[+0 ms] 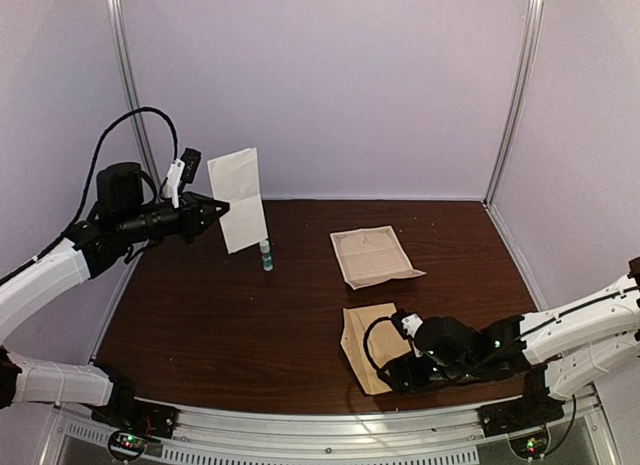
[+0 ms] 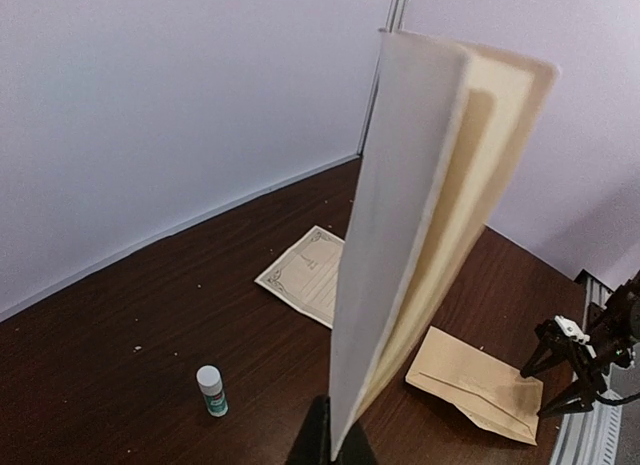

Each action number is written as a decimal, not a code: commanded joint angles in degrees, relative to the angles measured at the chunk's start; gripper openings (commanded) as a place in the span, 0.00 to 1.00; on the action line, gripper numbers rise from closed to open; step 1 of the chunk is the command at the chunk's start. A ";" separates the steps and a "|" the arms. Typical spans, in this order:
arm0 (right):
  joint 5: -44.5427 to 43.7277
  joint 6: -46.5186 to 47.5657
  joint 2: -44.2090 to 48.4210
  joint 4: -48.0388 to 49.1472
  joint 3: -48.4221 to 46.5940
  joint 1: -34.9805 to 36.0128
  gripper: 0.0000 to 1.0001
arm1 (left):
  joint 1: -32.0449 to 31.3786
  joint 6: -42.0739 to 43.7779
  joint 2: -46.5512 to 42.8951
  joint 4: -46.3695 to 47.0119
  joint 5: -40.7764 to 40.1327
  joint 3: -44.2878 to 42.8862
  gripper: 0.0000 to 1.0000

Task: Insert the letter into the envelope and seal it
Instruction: Move the envelope to the center of the board, then place the letter in the envelope.

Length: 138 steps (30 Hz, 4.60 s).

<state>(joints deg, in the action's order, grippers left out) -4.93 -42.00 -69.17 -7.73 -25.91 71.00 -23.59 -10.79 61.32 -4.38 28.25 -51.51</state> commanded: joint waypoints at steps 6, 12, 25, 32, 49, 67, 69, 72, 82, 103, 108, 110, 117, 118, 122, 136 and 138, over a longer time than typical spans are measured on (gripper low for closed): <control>-3.40 2.19 -9.69 5.48 -1.61 0.36 0.87 | 0.59 1.47 -0.76 3.96 2.10 1.21 0.00; -3.20 2.43 -17.76 7.52 -5.42 0.36 0.87 | 0.90 1.24 -0.41 3.94 1.94 1.47 0.00; 0.30 7.36 -34.00 5.87 -22.64 -0.59 0.86 | 1.09 -0.99 0.64 3.99 2.02 2.05 0.00; 3.26 9.64 -26.76 5.14 -27.13 -0.70 0.91 | 0.88 -12.58 -2.14 1.38 0.03 3.14 0.00; 3.37 6.63 1.44 5.66 -13.95 -9.29 0.95 | -25.08 -47.36 -1.41 -7.15 -22.35 6.40 0.00; 7.45 0.21 2.81 13.75 -5.44 -9.65 0.92 | -35.39 -59.48 9.32 -5.86 -24.88 9.85 0.00; 7.55 0.22 2.13 14.11 -5.44 -9.65 0.92 | -34.76 -58.85 10.60 -6.13 -23.99 9.64 0.00; 7.34 0.25 1.06 14.31 -5.67 -9.71 0.92 | -33.21 -58.29 12.03 -5.28 -22.26 10.56 0.00; 7.22 -0.12 -2.93 14.60 -7.23 -9.67 0.88 | -27.99 -55.72 16.64 -1.30 -16.25 10.46 0.00; 9.45 -0.97 -16.53 17.98 -12.05 -9.61 0.84 | -23.74 -52.89 24.38 -2.44 -12.80 11.96 0.00; 10.37 -1.23 -17.93 18.86 -12.27 -9.63 0.84 | -23.42 -51.19 26.11 -2.55 -12.95 11.49 0.00; 10.53 -1.33 -18.33 18.97 -12.32 -9.57 0.83 | -23.35 -50.56 26.89 -2.53 -12.96 11.20 0.00; 10.40 -1.59 -19.52 19.15 -12.48 -9.61 0.83 | -23.21 -48.14 29.81 -3.61 -12.75 9.32 0.00; 10.45 -1.62 -19.70 19.15 -12.54 -9.57 0.83 | -23.25 -47.85 30.16 -3.73 -12.69 9.10 0.00; 10.42 -1.77 -20.12 19.40 -12.58 -9.59 0.83 | -23.25 -46.99 31.23 -3.71 -11.94 8.06 0.00; 10.38 -1.86 -22.60 19.94 -13.26 -9.59 0.81 | -22.75 -45.23 32.89 -4.10 -11.25 7.04 0.00; 10.40 -1.86 -22.80 19.88 -13.38 -9.57 0.81 | -22.57 -45.05 32.97 -4.14 -11.19 6.91 0.00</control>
<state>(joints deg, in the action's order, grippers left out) 5.61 -43.57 -91.46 11.18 -37.60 61.60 -46.92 -57.32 93.76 -8.29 16.49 -42.98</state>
